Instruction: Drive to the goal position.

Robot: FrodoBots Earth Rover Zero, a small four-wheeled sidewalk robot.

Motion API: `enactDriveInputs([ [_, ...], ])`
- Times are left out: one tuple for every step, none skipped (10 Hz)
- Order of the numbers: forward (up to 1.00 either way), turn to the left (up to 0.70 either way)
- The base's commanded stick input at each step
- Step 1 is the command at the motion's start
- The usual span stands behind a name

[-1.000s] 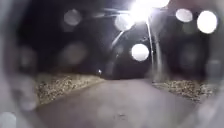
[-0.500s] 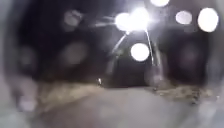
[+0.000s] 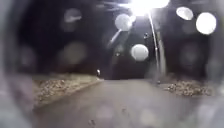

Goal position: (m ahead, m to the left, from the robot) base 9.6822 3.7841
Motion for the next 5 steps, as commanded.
enactDriveInputs([
  [1.0,-0.03],
  [1.0,-0.03],
  [1.0,-0.04],
  [1.0,-0.04],
  [1.0,-0.03],
])
